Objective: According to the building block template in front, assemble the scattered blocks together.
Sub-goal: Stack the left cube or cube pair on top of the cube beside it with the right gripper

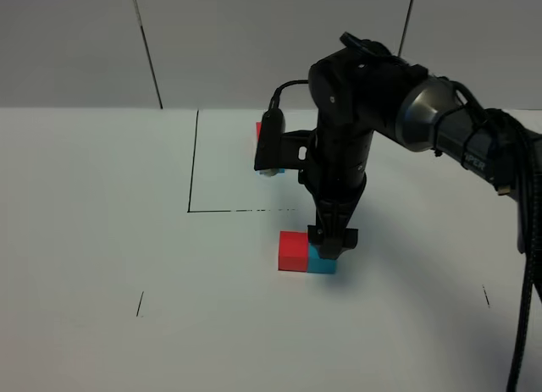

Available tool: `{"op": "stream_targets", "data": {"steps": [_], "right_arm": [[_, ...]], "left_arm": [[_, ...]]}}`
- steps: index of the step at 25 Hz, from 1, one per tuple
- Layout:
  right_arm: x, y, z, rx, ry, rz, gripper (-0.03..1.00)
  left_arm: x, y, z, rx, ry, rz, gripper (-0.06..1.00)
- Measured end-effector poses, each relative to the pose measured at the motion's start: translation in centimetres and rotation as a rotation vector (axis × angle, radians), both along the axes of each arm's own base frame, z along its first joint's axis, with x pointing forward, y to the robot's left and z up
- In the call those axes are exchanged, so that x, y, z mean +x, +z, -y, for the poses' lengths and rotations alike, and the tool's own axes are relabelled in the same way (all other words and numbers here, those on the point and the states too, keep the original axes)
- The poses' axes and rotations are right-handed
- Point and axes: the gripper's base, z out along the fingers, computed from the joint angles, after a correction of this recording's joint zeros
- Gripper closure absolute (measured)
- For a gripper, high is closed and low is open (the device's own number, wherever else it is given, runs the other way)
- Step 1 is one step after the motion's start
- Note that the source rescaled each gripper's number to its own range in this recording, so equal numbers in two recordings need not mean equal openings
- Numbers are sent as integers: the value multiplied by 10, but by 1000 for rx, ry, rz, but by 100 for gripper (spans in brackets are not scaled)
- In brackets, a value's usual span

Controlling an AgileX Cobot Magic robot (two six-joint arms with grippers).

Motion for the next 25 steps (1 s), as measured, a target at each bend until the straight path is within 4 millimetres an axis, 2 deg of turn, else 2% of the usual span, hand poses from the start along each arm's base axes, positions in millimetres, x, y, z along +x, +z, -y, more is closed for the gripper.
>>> {"op": "stream_targets", "data": {"steps": [8,12,25], "right_arm": [[1,-27,-13,0,32,-54,-3],[2,-33,-19,20,62,-38,-3],[12,-64,-24,27,96,-13,-2]], "left_arm": [[0,0,0,0,0,0,32],[0,0,0,0,0,1,32],[0,0,0,0,0,1,32]]}}
